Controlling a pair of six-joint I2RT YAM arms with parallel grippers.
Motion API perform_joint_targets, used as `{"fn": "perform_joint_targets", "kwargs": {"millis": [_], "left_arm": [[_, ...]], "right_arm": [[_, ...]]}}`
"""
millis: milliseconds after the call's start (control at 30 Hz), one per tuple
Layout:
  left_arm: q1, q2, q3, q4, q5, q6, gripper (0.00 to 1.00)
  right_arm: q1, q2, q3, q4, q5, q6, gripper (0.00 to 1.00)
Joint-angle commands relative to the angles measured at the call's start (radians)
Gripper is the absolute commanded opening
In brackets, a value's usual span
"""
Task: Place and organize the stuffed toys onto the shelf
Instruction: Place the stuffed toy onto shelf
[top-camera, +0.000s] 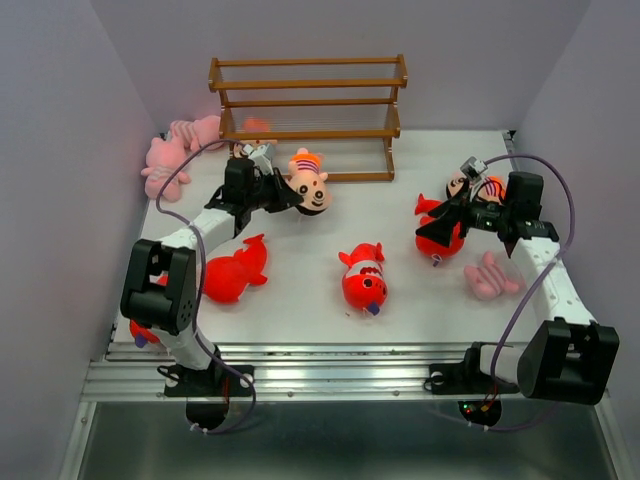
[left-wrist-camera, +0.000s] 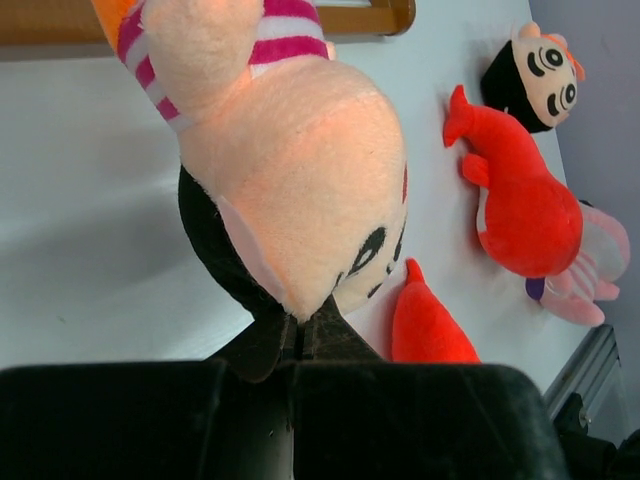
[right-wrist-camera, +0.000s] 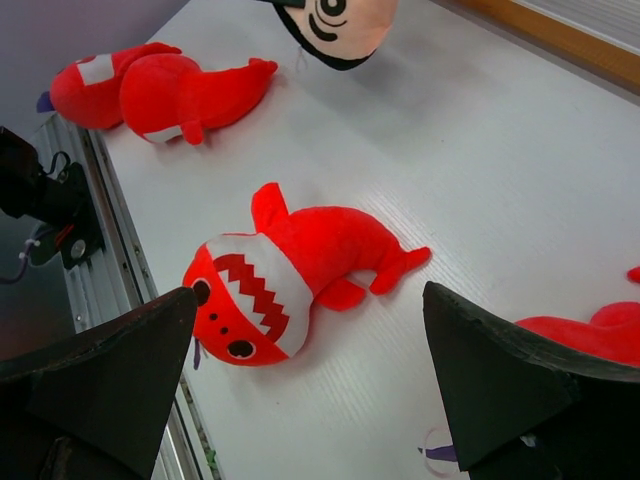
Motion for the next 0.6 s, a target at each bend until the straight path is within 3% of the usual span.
{"fn": "perform_joint_targets", "kwargs": {"millis": [0,567], "left_arm": [[0.010,0.040,0.108,0.000,-0.037,0.024,0.00],[0.042,0.267,0.371,-0.037,-0.070,0.009,0.00]], "right_arm": [[0.000,-0.036,-0.001,0.035,-0.039,-0.014,1.00],[0.000,-0.035,-0.006,0.035,-0.037,-0.015,1.00]]}}
